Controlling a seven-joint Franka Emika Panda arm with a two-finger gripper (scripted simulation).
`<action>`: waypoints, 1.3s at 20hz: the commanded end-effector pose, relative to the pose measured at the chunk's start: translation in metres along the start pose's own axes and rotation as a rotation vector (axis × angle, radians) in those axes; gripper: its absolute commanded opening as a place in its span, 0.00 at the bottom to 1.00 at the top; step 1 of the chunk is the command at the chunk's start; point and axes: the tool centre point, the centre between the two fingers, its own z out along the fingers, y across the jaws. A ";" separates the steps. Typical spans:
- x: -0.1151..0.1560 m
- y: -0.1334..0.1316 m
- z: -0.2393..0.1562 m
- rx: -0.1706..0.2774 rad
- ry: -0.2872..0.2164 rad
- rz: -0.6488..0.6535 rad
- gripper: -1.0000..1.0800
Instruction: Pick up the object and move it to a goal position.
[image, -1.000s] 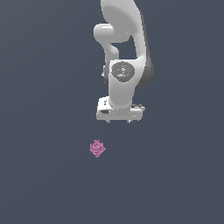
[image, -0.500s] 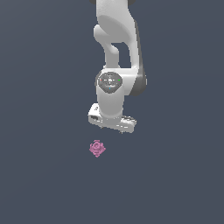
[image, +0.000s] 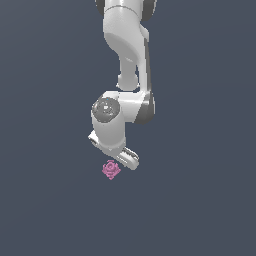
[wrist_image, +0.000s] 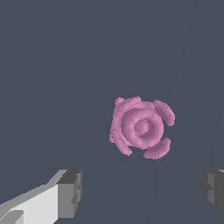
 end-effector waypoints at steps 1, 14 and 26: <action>0.011 0.004 0.004 0.001 0.006 0.061 0.96; 0.029 0.012 0.013 0.002 0.017 0.165 0.96; 0.029 0.013 0.061 0.003 0.018 0.170 0.96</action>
